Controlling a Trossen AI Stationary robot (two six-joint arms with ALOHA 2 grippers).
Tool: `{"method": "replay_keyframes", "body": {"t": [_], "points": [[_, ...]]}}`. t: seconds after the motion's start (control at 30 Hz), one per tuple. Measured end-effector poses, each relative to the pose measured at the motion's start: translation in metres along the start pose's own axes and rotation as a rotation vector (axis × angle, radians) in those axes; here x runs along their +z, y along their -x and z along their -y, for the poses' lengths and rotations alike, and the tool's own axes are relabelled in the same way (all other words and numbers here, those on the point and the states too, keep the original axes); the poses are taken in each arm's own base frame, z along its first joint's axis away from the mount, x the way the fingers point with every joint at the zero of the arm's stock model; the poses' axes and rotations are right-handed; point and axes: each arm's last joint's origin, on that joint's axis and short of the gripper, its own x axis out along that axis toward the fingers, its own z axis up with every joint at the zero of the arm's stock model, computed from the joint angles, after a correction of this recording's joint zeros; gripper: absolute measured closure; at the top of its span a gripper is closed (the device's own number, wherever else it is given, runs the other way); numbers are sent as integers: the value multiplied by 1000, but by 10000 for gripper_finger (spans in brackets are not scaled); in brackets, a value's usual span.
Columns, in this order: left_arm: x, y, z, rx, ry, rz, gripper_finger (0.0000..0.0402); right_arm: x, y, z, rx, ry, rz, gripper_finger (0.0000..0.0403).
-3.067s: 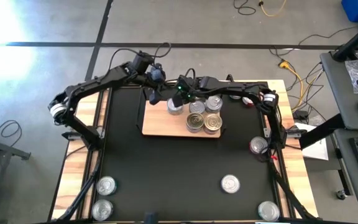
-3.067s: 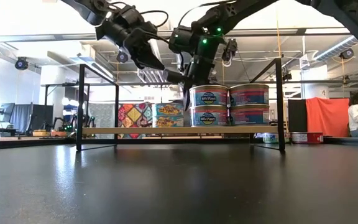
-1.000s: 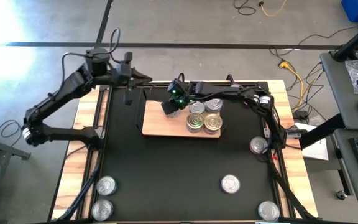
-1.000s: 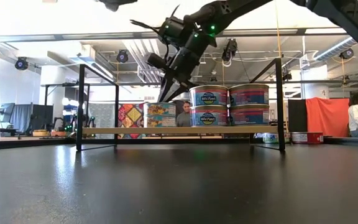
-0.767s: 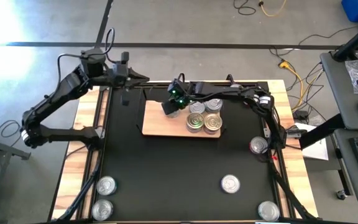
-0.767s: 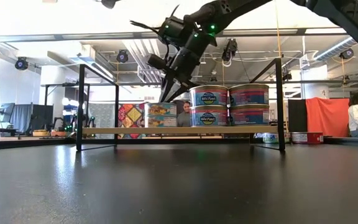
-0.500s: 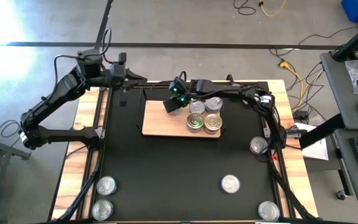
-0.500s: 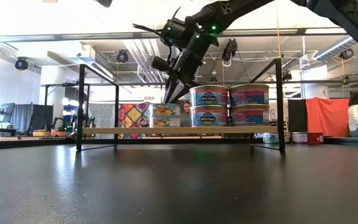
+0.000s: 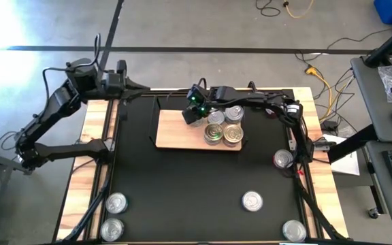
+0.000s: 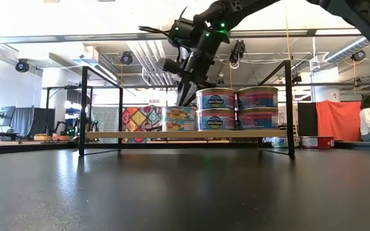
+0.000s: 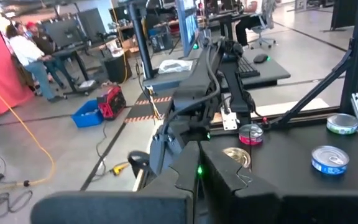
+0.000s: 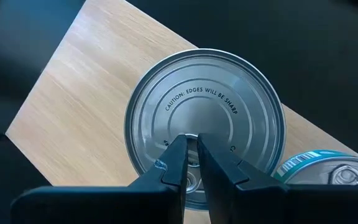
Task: Stack canned seafood by type on shelf
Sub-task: Stack the top left light blue tuna can on the light blue tuna can, then put the bottom right green and white tuna can on the shelf
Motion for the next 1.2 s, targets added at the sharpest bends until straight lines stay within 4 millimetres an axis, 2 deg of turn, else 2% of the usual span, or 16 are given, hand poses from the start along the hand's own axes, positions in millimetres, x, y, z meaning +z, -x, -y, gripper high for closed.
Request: {"method": "replay_keyframes", "body": {"t": [0.2,0.47,0.63,0.77,0.87,1.0,1.2], "points": [[-6,0,2,-4,40,-11,402,3,18,-2,26,2,40,369],[-4,-1,1,2,31,16,402,16,74,-10,77,11,174,369],[2,-3,4,-44,89,72,402,9,104,-15,9,64,265,369],[6,-10,24,-194,137,78,402,-16,132,-46,0,263,382,369],[9,-19,42,-216,111,59,402,-39,149,-68,61,372,397,369],[13,-32,61,-252,119,56,402,-74,167,-92,137,492,388,369],[10,-41,74,-329,245,-8,402,-127,184,-121,323,635,260,369]]}}
